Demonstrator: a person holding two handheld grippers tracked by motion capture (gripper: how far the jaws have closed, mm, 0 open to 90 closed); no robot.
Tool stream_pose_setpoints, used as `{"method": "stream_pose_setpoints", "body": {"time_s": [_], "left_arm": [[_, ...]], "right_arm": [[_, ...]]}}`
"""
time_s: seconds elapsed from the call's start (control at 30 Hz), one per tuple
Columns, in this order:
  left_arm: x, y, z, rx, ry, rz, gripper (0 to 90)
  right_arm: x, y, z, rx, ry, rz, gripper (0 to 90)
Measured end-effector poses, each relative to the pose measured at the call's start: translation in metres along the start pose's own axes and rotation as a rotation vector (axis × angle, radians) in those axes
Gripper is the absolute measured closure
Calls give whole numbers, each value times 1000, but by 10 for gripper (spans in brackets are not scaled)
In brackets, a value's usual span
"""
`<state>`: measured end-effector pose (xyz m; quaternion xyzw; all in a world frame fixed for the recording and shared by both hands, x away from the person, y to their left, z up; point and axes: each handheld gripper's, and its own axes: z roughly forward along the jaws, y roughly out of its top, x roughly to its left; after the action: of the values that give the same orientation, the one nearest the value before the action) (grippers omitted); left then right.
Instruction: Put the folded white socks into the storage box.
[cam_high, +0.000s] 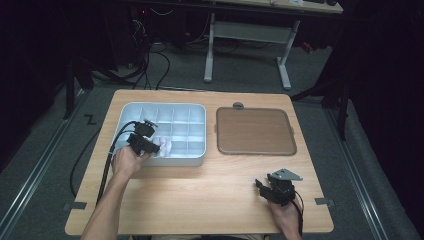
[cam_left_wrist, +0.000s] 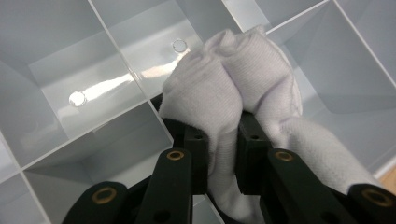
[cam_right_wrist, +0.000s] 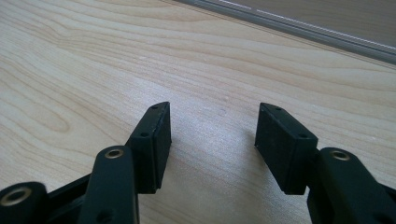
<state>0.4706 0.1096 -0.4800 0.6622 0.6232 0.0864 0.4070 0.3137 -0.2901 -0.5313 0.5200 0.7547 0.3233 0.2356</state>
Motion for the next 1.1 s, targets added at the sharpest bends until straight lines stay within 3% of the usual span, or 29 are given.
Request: {"method": "stream_pose_setpoints", "body": {"time_s": [0.23,0.4,0.57,0.73,0.8,0.97,1.1], "left_arm": [[0,0,1,0,4,-5,784],[-2,-1,2,14,24,23,784],[-3,-1,2,12,28,19,783],[1,0,-5,-40,-21,-23,756],[1,2,-9,-58,-32,-15,737],[1,4,-15,-92,-28,-17,680],[0,3,-15,-119,2,-7,621]], "right_arm": [[0,0,0,0,0,0,463],[0,0,0,0,0,0,463],[0,0,0,-1,1,1,463],[0,0,0,-1,1,0,462],[-1,0,0,-2,6,5,461],[-1,0,0,-3,7,7,461],[-1,0,0,-4,9,5,461]]}}
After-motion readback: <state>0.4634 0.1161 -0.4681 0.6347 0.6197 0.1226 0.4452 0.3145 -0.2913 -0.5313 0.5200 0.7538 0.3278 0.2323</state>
